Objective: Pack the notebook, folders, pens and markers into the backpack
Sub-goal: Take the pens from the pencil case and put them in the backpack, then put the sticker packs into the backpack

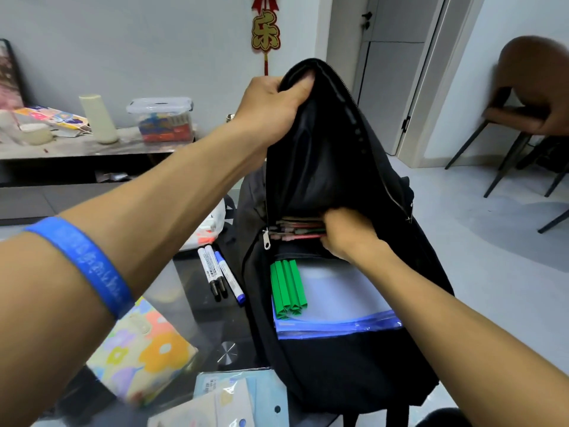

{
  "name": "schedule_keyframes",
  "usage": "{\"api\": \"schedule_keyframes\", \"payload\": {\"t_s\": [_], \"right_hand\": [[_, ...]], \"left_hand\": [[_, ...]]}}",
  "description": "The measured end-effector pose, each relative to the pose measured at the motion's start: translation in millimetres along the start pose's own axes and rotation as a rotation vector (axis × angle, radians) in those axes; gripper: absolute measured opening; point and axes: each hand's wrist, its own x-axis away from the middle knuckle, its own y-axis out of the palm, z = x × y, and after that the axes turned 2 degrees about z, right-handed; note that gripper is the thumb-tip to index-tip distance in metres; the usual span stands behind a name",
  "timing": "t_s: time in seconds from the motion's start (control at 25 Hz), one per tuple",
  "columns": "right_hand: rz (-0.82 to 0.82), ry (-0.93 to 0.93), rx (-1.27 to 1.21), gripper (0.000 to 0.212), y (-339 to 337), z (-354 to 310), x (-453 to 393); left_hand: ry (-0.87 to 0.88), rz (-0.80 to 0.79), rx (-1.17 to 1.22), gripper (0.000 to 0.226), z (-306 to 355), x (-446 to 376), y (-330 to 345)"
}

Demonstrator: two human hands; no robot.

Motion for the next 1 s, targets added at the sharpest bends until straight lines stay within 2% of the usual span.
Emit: {"api": "schedule_keyframes", "payload": {"t_s": [0.12,0.28,0.4,0.48,0.6,0.68,0.76,0.8,0.88,0.92,1.0], "right_hand": [[0.052,-0.049,-0.001,0.020,-9,-11,30],[0.211,-0.271,-0.029,0.017,-17,-35,94],[0.087,-0.448,-0.231,0.014,-19,-62,143],[0.041,-0.573,-0.206,0.016,-20,-82,163],[0.142,-0.665,-0.167,0.023,-17,-113,181],[-0.065,-0.597,-0.091,0.056,-10,-130,187],[-0.320,-0.485,0.058,0.094,3,-139,190],[-0.373,-0.454,0.099,0.102,8,-142,190],[-0.400,-0.394,0.055,0.102,11,-147,184],[-0.411,-0.355,-0.001,0.100,10,-147,179],[-0.440,-0.270,-0.128,0.092,9,-144,171]], "left_hand": [[-0.059,0.083,-0.059,0.030,-16,-3,-2],[-0.222,0.128,-0.300,0.017,-55,10,-31],[-0.480,0.045,-0.357,0.024,-94,44,-61],[-0.543,0.018,-0.323,0.029,-120,71,-74],[-0.411,0.148,-0.330,0.017,-142,97,-81],[-0.382,0.117,-0.265,0.018,-141,103,-78],[-0.349,-0.016,-0.239,0.027,-132,106,-71],[-0.295,-0.088,-0.264,0.042,-127,108,-68],[-0.140,-0.224,-0.309,0.070,-116,112,-61],[-0.044,-0.302,-0.317,0.075,-109,114,-57],[0.131,-0.518,-0.390,0.062,-96,120,-45]]}}
